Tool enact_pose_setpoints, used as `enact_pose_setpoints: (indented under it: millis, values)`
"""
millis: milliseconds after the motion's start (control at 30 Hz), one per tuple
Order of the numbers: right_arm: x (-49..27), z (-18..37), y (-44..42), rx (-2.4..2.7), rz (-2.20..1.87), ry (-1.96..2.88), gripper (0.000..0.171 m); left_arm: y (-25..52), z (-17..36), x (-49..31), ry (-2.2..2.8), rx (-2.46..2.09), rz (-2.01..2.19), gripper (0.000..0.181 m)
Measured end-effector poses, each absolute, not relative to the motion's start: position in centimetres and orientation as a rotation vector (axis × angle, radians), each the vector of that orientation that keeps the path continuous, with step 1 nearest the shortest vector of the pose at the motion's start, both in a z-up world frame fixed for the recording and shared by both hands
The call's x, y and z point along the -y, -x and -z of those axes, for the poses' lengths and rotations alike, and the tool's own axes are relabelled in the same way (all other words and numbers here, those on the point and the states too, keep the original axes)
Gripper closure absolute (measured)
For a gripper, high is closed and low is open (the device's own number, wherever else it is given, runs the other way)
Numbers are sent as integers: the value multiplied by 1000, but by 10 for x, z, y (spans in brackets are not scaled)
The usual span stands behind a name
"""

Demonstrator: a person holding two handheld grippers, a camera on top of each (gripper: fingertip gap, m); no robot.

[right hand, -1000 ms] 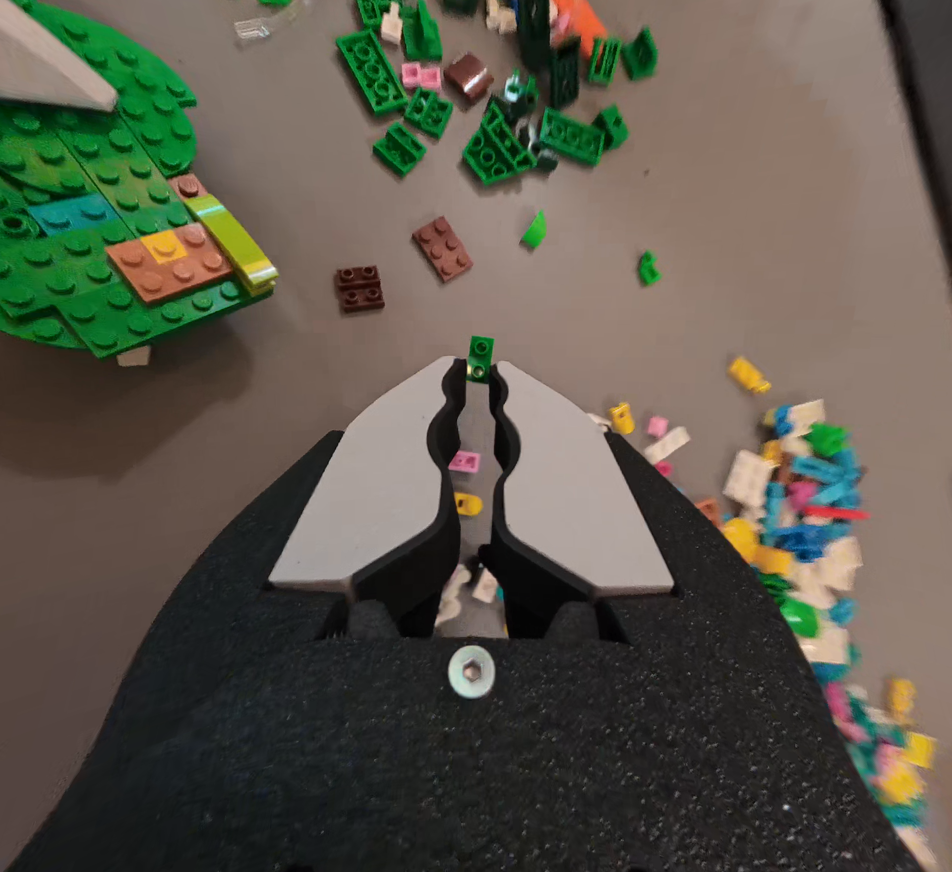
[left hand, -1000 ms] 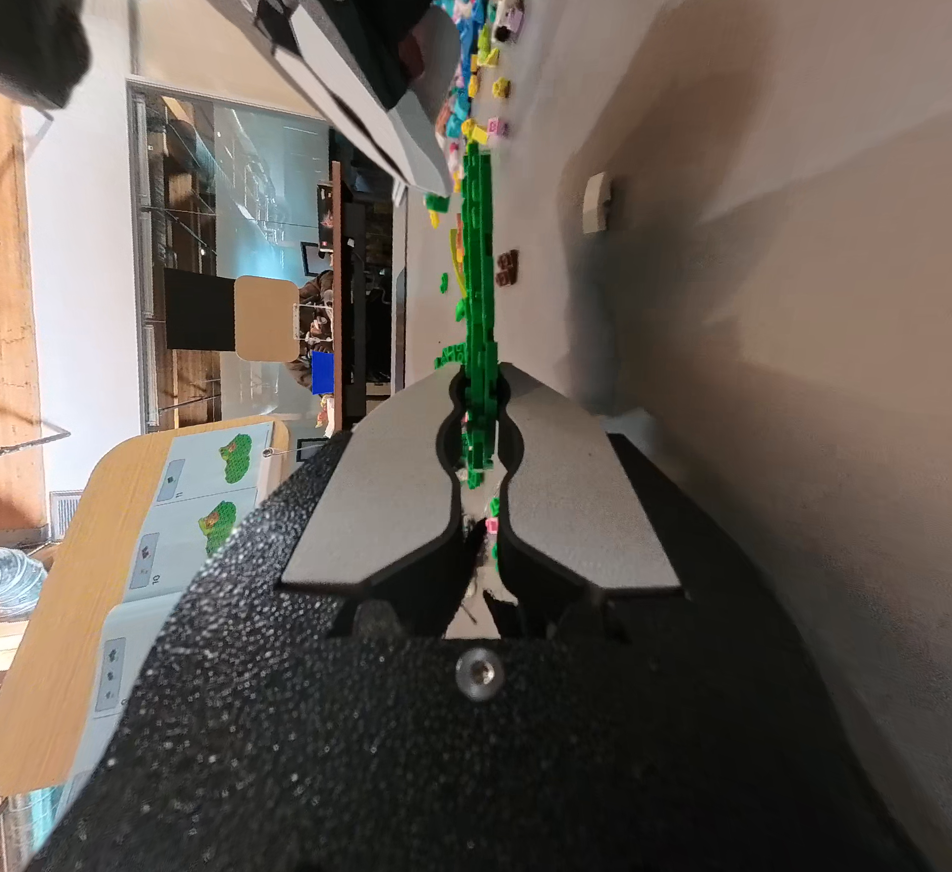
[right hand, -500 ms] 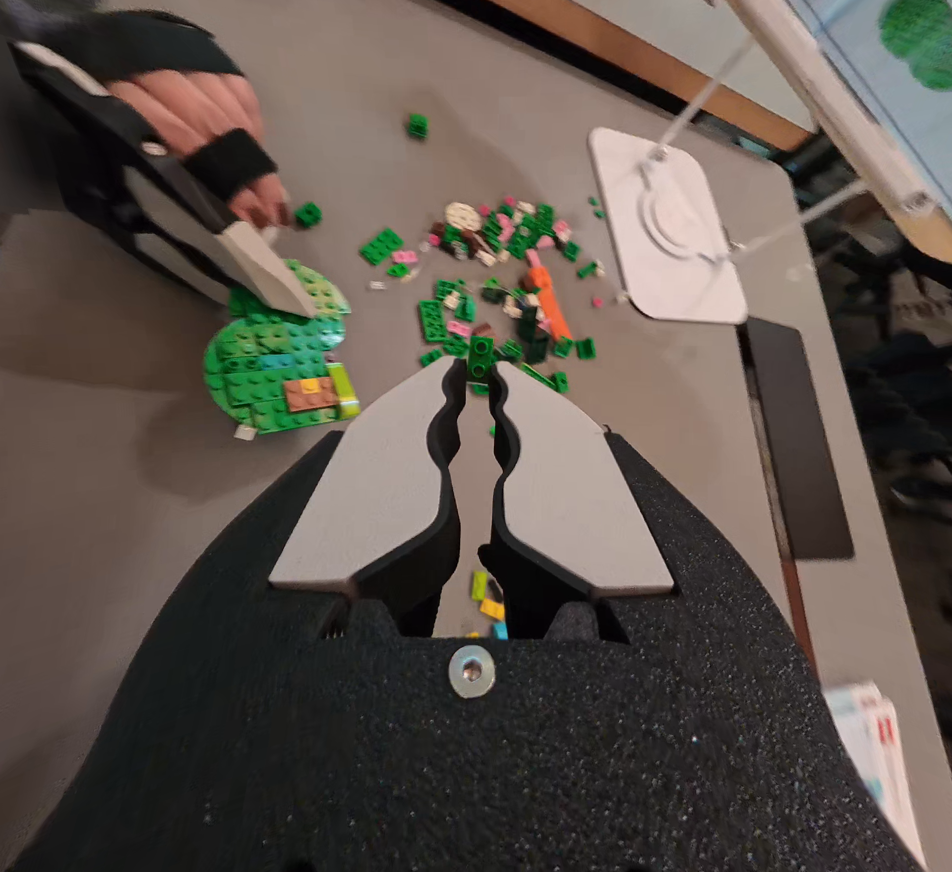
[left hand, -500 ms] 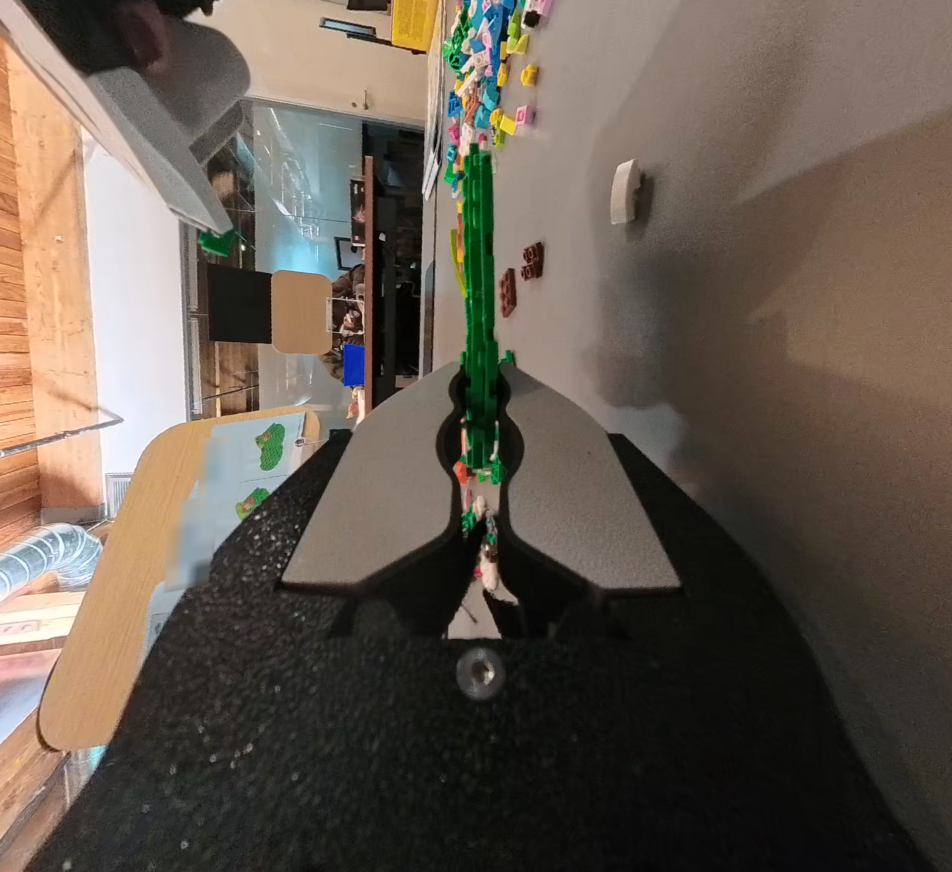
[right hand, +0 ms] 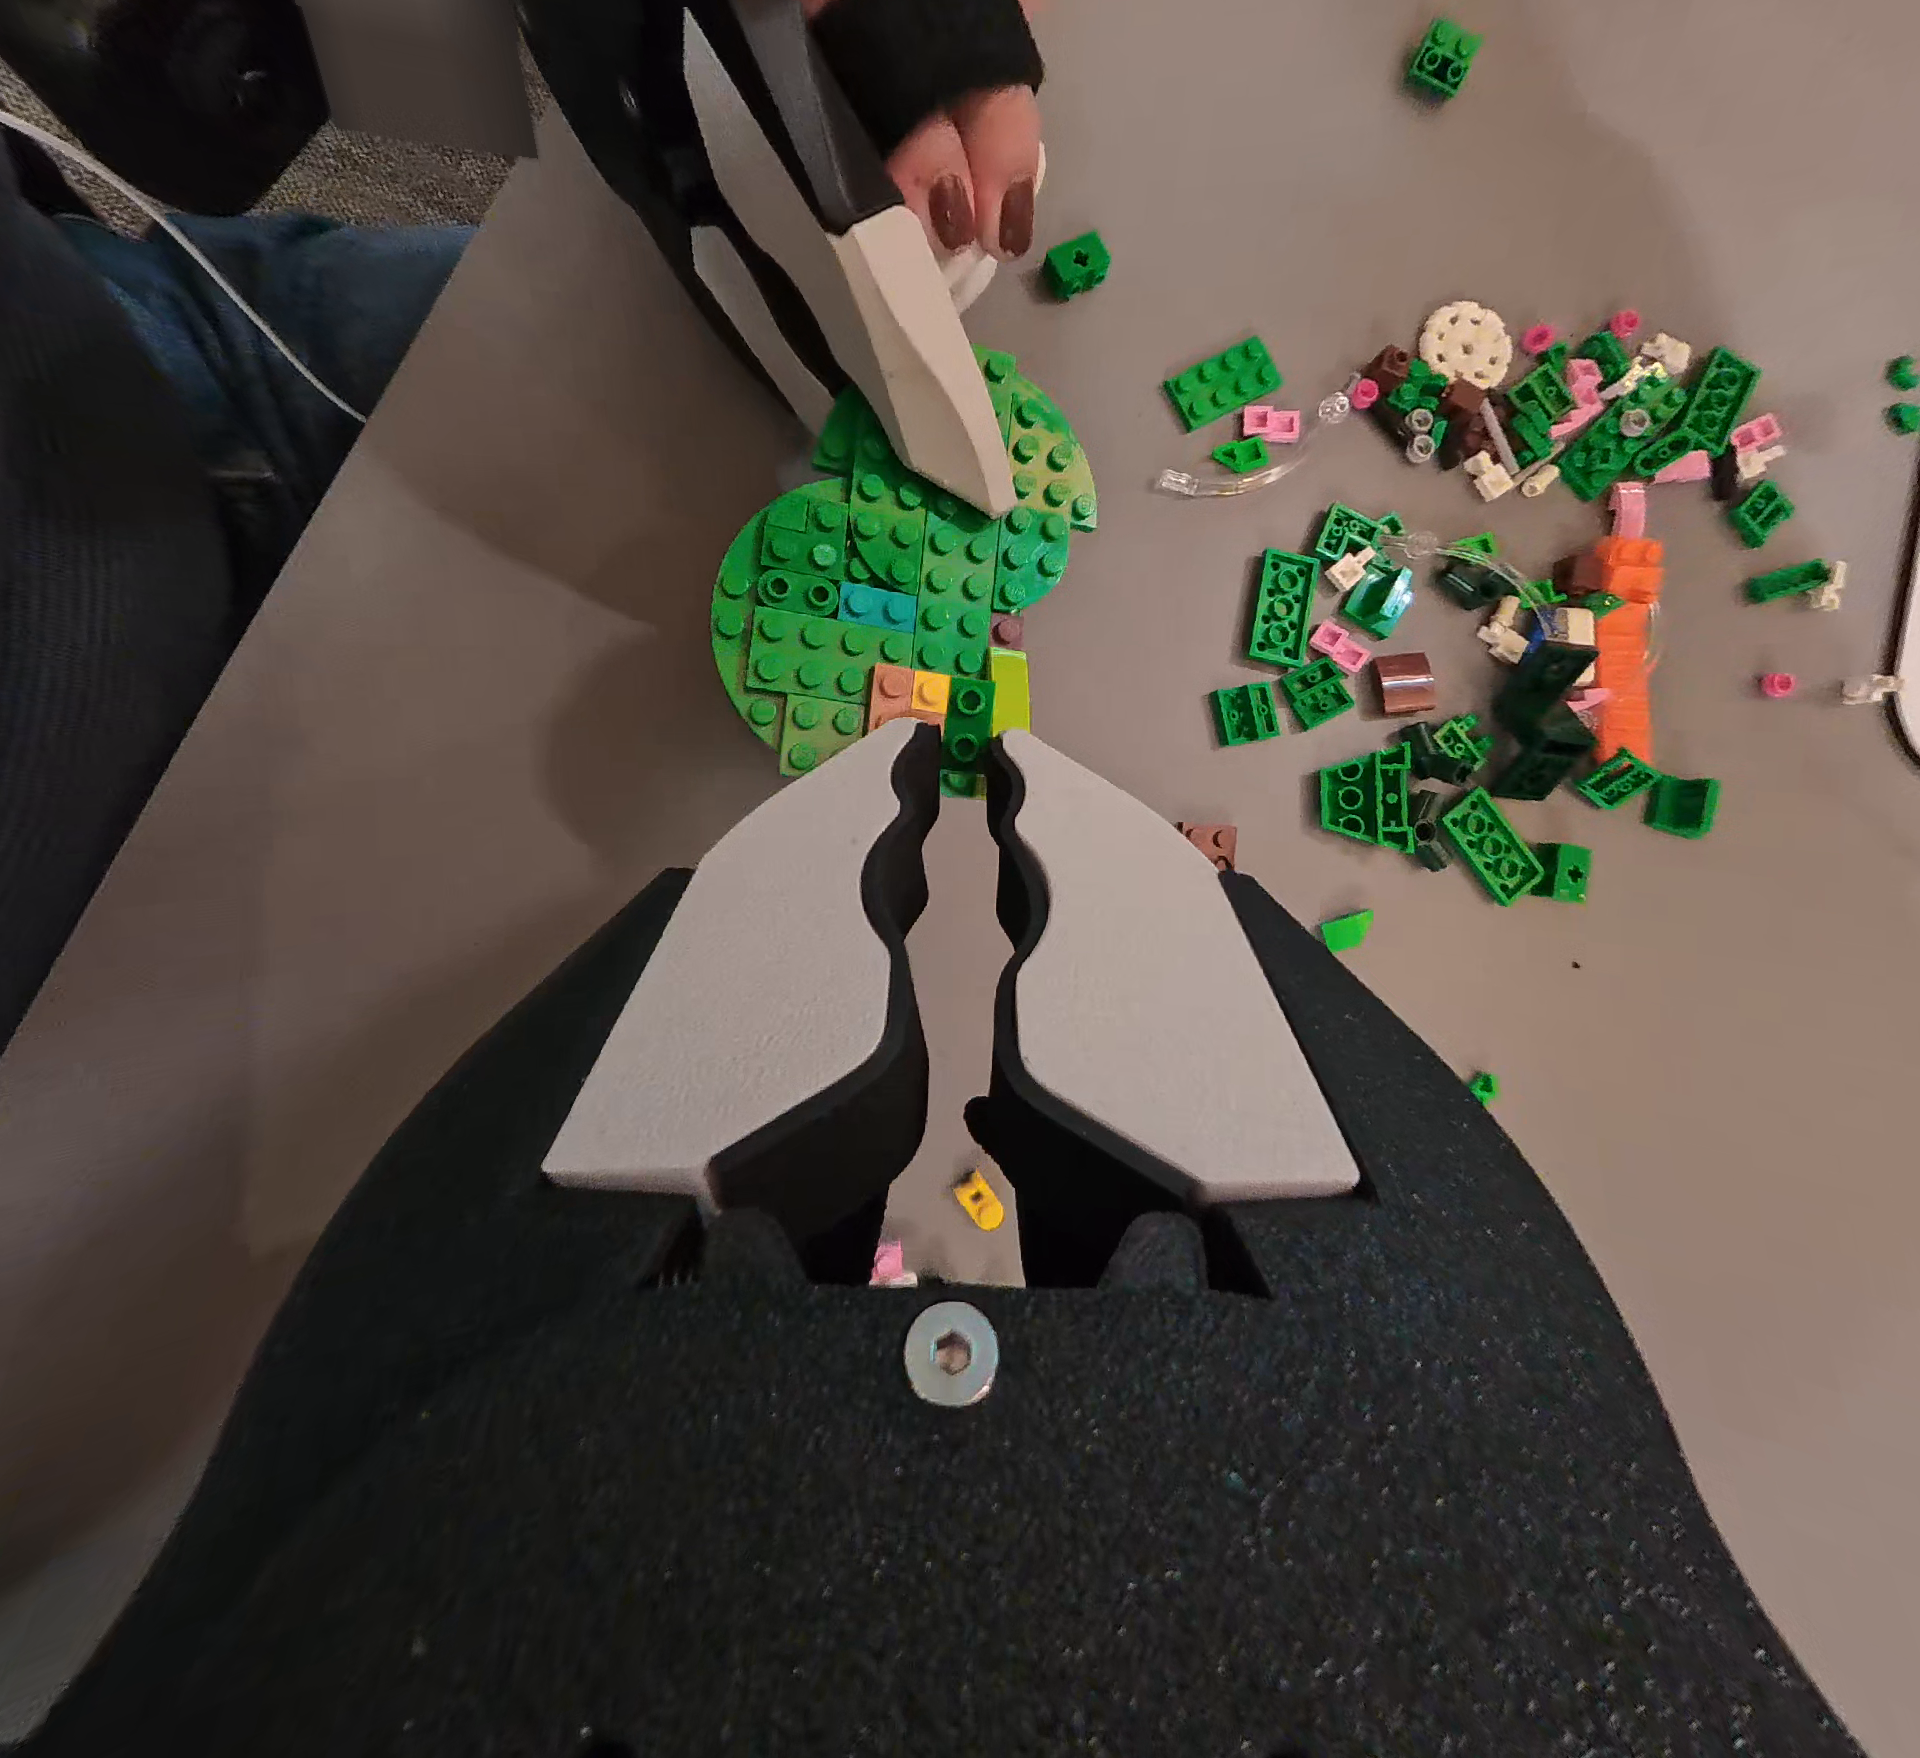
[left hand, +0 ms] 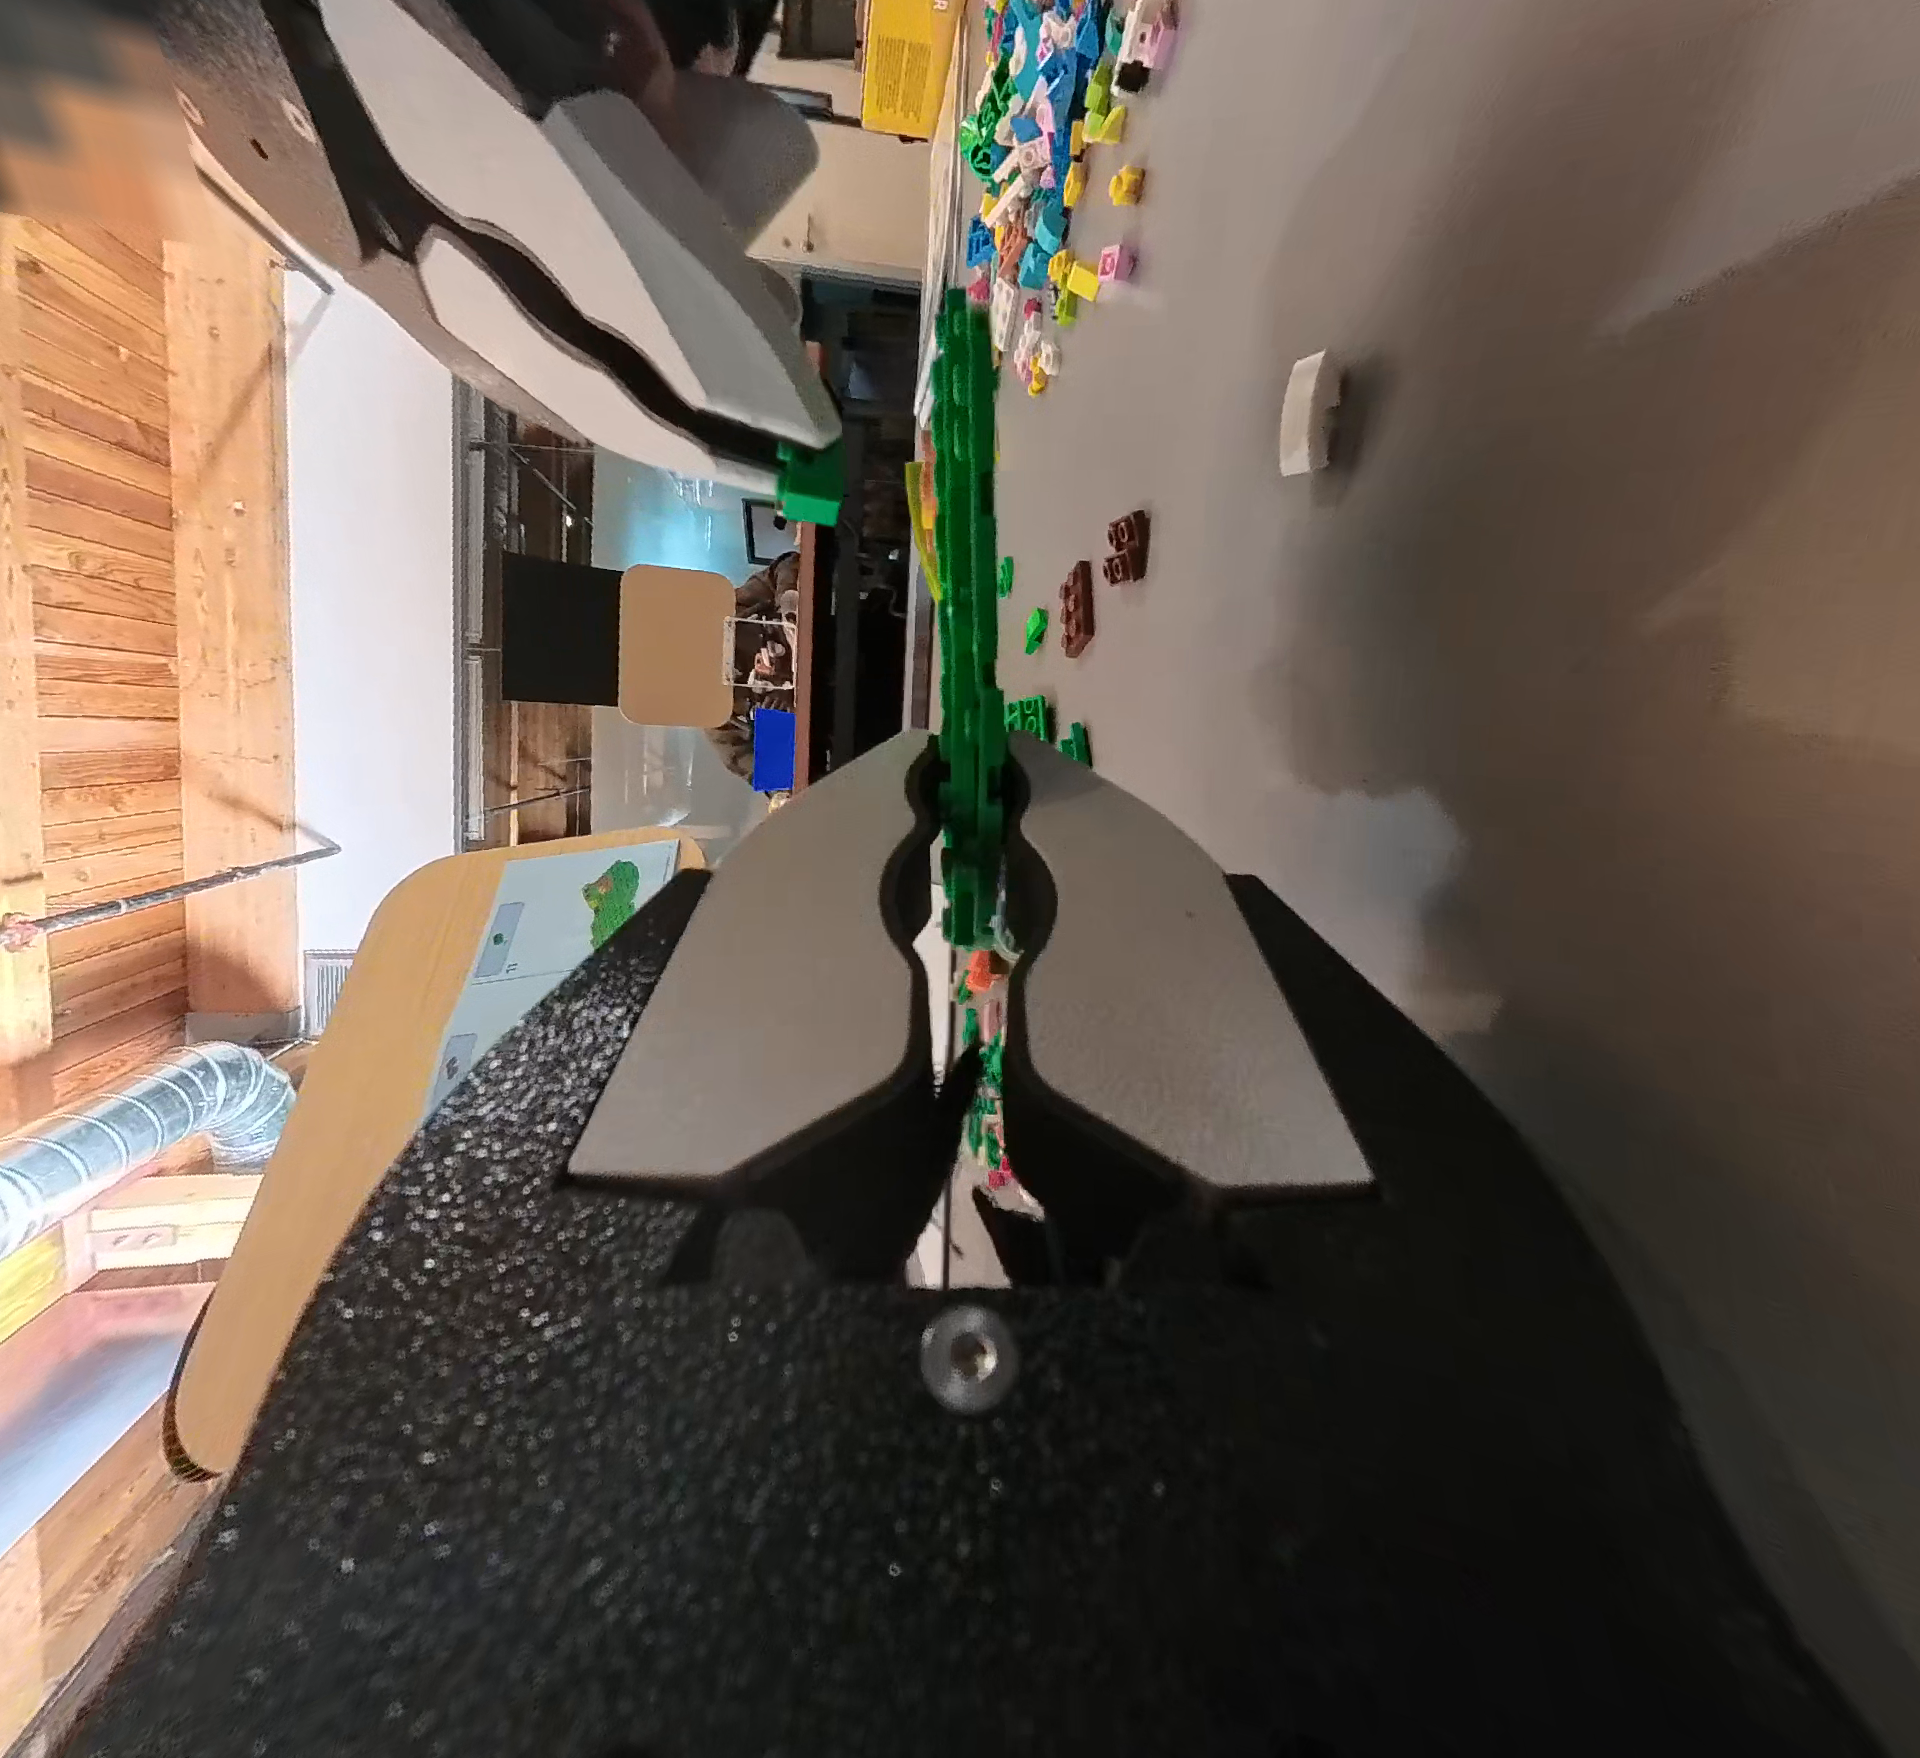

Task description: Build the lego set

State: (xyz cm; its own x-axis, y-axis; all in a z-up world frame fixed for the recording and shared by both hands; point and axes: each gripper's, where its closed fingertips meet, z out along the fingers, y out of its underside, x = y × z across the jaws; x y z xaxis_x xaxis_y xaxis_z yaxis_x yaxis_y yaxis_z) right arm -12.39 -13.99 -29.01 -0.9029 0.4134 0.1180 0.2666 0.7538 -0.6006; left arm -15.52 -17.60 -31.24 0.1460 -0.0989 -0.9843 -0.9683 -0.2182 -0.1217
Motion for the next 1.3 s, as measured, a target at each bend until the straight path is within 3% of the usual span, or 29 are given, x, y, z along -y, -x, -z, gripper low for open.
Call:
enact_pose_setpoints:
  millis: [1300]
  values:
    - [147,300,128,2770,-687,498,164,151,307,174,1452,-1094,-1254,173]
